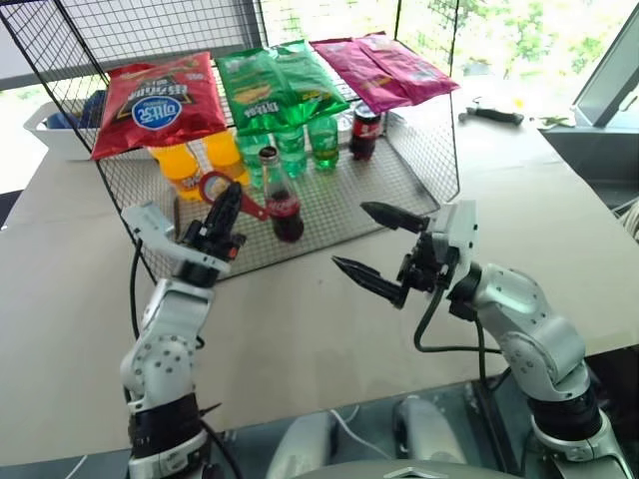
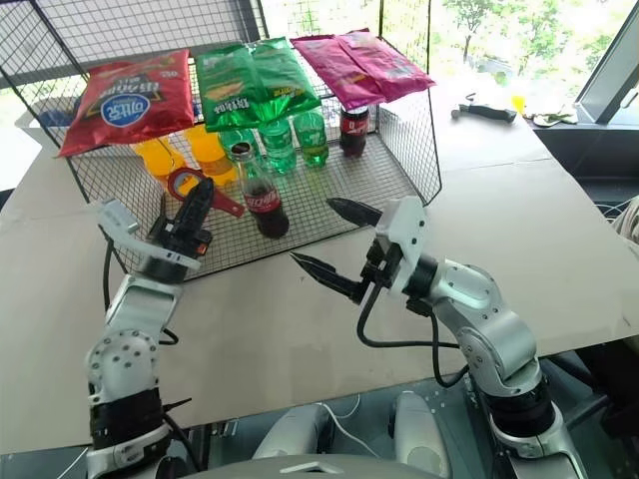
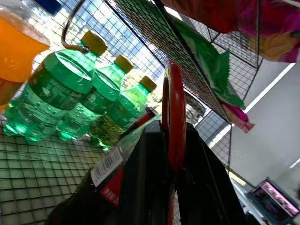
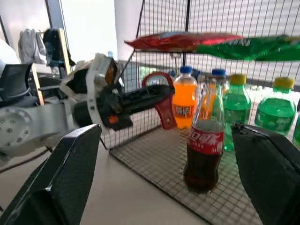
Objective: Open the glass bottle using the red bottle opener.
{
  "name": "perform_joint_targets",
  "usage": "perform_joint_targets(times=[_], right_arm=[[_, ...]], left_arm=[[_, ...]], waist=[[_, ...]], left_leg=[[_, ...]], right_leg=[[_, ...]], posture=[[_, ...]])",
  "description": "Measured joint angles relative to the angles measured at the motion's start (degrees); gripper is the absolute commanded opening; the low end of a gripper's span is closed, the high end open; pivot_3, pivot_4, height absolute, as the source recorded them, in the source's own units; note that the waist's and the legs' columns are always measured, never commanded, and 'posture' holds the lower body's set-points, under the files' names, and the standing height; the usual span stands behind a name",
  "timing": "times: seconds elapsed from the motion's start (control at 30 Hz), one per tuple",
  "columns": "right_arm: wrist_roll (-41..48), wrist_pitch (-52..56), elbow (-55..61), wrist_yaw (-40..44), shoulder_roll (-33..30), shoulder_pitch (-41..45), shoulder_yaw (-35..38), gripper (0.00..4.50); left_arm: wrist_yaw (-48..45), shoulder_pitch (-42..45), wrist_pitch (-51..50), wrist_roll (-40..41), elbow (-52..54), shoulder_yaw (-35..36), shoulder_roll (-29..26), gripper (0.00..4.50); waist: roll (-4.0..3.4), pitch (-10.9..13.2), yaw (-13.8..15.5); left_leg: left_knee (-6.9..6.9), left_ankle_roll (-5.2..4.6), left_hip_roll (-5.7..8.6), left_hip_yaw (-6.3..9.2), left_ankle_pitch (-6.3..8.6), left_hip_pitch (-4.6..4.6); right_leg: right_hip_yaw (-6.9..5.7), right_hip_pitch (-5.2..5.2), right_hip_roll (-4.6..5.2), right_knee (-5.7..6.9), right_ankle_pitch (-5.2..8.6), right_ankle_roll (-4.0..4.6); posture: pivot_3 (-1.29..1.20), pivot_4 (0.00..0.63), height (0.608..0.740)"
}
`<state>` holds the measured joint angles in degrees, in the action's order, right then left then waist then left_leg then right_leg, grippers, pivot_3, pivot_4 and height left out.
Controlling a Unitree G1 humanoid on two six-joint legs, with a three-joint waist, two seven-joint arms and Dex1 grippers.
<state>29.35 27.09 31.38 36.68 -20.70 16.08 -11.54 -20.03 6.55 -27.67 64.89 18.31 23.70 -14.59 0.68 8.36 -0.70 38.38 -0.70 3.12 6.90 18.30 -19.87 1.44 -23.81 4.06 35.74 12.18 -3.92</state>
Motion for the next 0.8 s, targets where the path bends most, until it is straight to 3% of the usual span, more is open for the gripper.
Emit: perform_joint_targets(times=[0.23,0.37,0.57,0.8], right_arm=[[2.5,12.3,0.0,-1.2,-5.1,1.0,0.4,4.50],[6.5,24.7,-0.2,-0.8,-9.0,5.1,-0.2,4.50],[18.9,37.9,-3.0,0.4,-3.9,7.3,0.2,4.50],[27.5,45.6,-7.4,-3.0,1.3,11.5,4.6,4.50]], left_arm=[[-5.4,-5.0,-7.3,13.1,0.8,1.0,-3.2,0.08],[-10.8,-4.5,-12.2,15.0,-0.1,-3.7,-4.6,0.08],[-17.7,1.1,-15.8,11.0,-4.6,-13.6,-3.1,0.08],[-23.7,6.1,-16.9,7.3,-8.4,-17.5,-2.2,0.08]], waist=[[-0.01,0.0,0.1],[-0.01,0.0,0.3],[-0.01,0.0,-0.2],[-0.03,0.0,-0.1]], left_leg=[[0.01,0.00,0.00,0.01,0.00,0.01],[0.01,-0.01,0.10,0.05,0.00,0.01],[-0.04,-0.01,0.11,-0.01,0.00,0.00],[-0.05,-0.01,0.09,0.02,0.00,-0.01]], right_leg=[[-0.03,0.02,-0.02,0.02,0.00,0.01],[-0.07,0.05,-0.01,0.00,0.01,0.02],[0.00,0.01,-0.02,-0.04,0.01,0.02],[-0.02,0.00,-0.01,-0.05,0.01,0.02]], posture=[[0.00,0.150,0.740],[0.00,0.150,0.740],[0.00,0.150,0.740],[0.00,0.150,0.740]])
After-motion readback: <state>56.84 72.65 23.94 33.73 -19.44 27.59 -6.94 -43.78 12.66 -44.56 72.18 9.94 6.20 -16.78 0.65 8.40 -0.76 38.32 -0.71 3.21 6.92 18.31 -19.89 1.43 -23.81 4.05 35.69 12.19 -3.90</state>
